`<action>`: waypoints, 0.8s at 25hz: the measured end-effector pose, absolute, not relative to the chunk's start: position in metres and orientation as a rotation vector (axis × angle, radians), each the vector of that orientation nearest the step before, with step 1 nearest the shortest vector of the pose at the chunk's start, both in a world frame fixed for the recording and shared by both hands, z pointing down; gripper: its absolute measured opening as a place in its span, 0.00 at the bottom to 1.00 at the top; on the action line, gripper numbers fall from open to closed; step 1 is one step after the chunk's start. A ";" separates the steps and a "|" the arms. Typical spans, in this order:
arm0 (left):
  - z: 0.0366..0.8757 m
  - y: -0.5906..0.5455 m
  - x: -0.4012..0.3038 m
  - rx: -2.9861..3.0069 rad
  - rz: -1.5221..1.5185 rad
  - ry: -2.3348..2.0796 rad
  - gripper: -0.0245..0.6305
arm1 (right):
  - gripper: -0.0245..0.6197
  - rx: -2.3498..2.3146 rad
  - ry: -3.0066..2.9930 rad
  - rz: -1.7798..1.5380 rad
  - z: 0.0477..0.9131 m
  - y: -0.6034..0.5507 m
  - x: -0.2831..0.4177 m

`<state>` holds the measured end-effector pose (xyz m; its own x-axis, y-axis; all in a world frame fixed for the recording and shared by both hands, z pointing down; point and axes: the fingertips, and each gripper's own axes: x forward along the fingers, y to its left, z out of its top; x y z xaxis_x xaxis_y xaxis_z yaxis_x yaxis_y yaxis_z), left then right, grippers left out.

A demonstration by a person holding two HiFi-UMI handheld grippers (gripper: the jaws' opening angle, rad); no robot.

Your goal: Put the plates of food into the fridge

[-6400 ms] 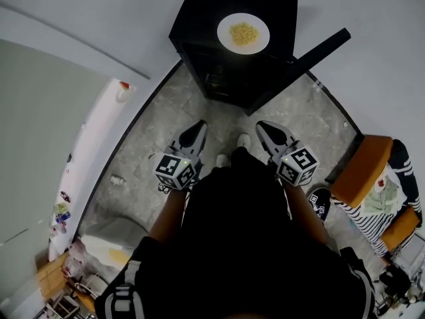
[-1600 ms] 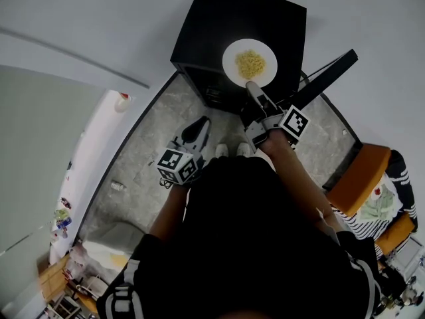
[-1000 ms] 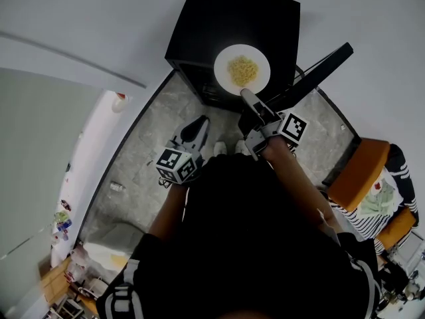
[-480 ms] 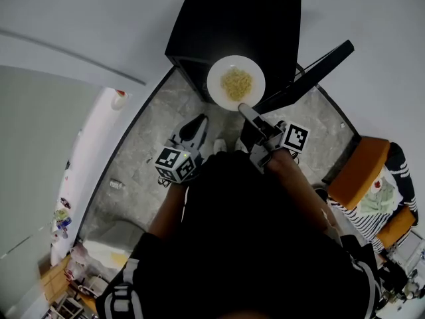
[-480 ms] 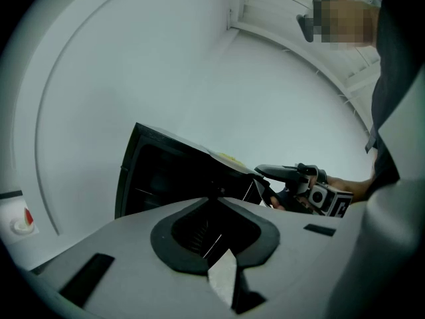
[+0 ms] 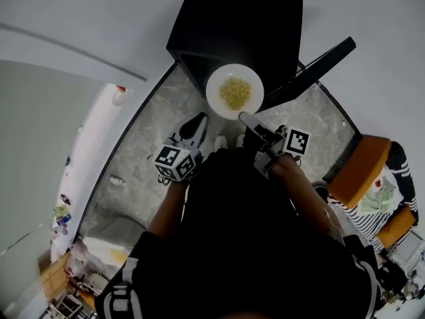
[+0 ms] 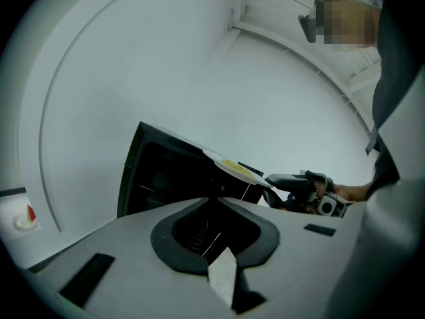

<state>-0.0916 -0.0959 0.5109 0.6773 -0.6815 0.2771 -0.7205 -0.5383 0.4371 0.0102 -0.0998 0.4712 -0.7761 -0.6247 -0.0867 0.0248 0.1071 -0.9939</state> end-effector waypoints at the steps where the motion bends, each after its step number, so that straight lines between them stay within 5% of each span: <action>1: 0.511 -0.095 -0.091 2.367 0.099 -1.080 0.09 | 0.11 -0.580 1.895 -1.724 0.473 -0.098 0.010; 20: 0.514 -0.085 -0.100 2.343 0.121 -1.109 0.09 | 0.11 -0.632 1.838 -1.778 0.531 -0.107 0.016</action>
